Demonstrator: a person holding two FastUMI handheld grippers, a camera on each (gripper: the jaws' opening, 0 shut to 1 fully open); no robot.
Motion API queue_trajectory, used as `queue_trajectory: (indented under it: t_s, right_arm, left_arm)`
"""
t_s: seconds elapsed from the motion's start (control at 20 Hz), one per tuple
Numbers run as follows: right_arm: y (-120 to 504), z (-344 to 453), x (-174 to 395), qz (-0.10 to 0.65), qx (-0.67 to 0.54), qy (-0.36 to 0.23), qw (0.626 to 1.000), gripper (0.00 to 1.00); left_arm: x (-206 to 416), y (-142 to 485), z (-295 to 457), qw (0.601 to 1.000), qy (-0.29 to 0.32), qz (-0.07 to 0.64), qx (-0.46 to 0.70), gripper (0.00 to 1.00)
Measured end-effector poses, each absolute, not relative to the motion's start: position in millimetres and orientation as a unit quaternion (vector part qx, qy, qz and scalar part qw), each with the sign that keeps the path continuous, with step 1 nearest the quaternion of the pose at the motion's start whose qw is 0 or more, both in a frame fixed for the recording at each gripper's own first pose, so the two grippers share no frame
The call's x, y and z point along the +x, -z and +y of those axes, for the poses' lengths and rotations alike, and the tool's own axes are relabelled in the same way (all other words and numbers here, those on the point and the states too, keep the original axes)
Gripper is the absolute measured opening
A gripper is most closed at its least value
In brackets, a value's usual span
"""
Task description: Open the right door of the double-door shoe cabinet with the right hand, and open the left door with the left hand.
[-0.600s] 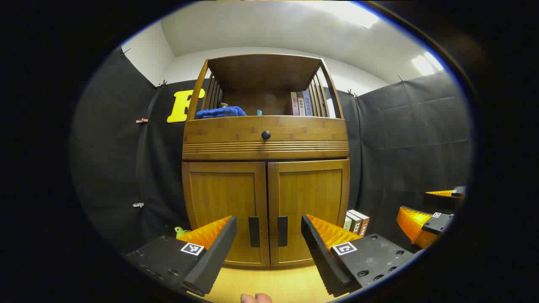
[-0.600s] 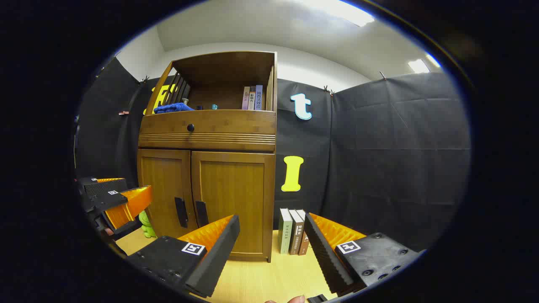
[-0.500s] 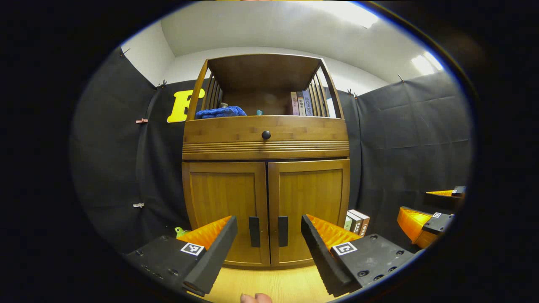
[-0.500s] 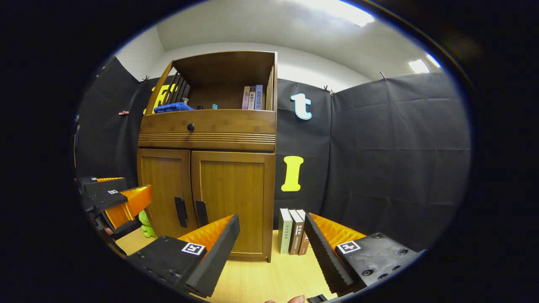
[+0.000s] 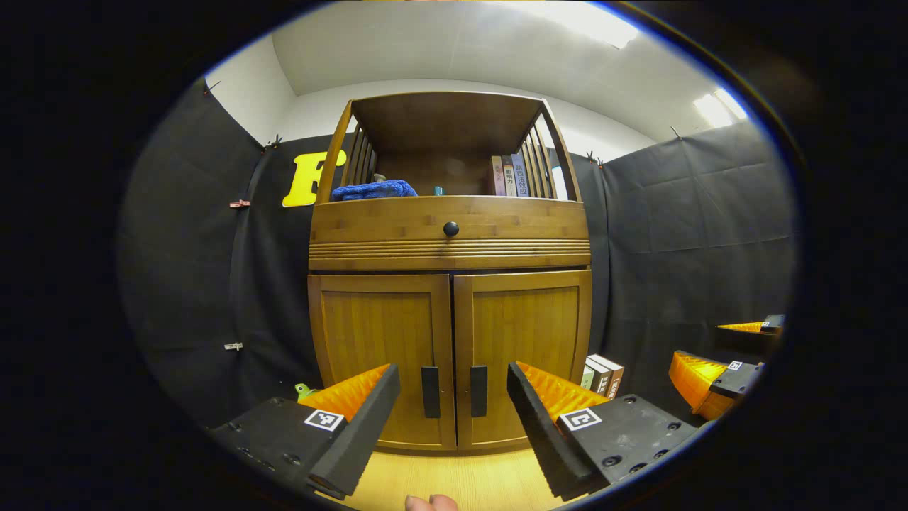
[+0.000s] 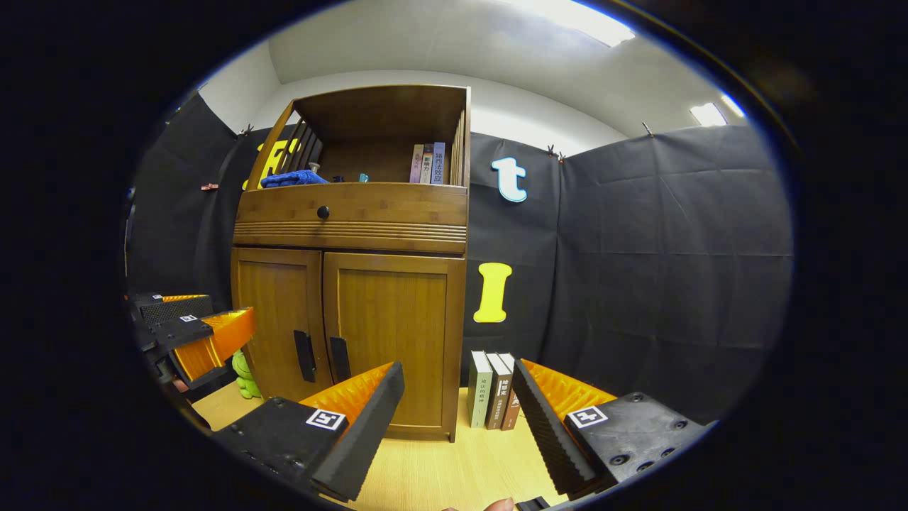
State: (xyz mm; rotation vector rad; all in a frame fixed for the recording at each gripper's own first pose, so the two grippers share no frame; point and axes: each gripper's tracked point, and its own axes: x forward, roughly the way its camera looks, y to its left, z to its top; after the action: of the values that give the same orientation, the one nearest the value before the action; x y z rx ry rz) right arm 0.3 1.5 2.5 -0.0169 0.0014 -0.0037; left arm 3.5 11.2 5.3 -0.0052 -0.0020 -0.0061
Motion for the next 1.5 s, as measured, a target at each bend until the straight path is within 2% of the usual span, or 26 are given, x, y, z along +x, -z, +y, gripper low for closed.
queue_trajectory:
  t_s: [0.8, 1.0, 1.2, 1.25, 1.3, 1.5]
  right_arm:
    - [4.8, 7.8, 1.6, 0.022, 0.002, -0.013, 1.000, 0.98]
    - [13.6, 36.2, 12.5, 0.020, 0.005, -0.024, 0.999, 0.98]
    - [28.8, 64.4, 30.7, 0.027, 0.003, -0.039, 0.999, 0.98]
    - [35.8, 71.5, 36.8, 0.033, 0.006, -0.043, 0.999, 0.96]
    - [42.4, 79.8, 43.3, 0.038, 0.007, -0.047, 0.998, 0.96]
    - [73.0, 118.6, 85.0, 0.068, 0.032, -0.067, 0.995, 0.98]
  left_arm:
    - [5.1, -4.9, 34.7, 1.000, 0.008, 0.002, -0.010, 0.92]
    - [2.5, -0.1, 57.9, 1.000, 0.009, 0.002, -0.009, 0.92]
    - [2.5, 7.5, 84.4, 1.000, 0.009, 0.004, -0.005, 0.95]
    - [3.0, 9.5, 88.8, 1.000, 0.009, 0.006, -0.004, 0.92]
    - [3.1, 15.5, 90.1, 1.000, 0.011, 0.010, -0.005, 0.95]
    - [3.9, 25.8, 96.8, 1.000, 0.017, 0.014, -0.005, 0.92]
